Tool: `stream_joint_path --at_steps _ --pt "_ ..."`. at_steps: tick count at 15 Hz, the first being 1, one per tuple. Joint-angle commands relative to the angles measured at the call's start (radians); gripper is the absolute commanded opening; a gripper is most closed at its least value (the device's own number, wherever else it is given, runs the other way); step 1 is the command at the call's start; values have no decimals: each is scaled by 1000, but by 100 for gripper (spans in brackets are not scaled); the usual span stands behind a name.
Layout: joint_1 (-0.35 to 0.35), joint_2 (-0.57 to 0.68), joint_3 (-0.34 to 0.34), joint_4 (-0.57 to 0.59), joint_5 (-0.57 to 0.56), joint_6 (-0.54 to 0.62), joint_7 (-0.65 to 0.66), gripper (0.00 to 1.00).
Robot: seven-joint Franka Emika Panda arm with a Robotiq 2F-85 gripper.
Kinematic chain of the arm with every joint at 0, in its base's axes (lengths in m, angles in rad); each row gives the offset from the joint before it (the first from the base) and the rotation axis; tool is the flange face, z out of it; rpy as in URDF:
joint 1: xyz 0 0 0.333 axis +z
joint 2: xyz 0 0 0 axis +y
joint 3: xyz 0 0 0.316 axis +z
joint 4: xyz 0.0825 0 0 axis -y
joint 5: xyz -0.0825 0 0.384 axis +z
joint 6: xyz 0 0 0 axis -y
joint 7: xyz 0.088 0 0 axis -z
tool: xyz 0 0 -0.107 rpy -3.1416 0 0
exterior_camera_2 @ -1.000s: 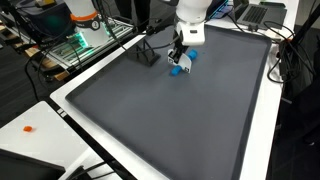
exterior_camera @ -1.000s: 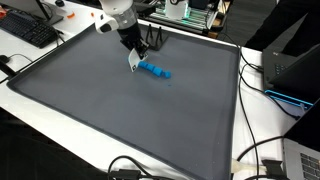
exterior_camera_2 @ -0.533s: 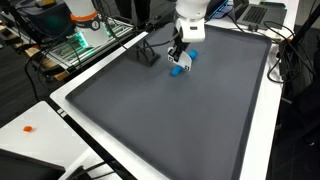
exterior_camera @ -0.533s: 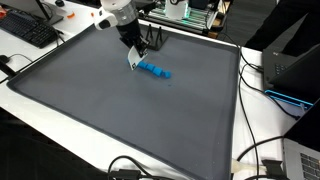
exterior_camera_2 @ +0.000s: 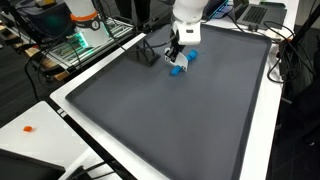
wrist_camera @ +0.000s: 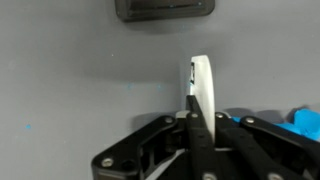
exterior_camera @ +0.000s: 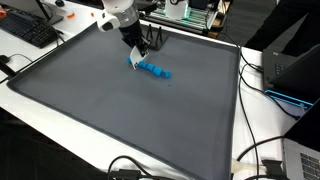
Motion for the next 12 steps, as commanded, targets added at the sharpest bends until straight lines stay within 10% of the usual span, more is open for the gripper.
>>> stream_joint_path --at_steps 1,12 --pt "-15 -19 6 -38 13 -17 -16 1" --pt "-22 -48 7 -54 15 -120 -39 1"
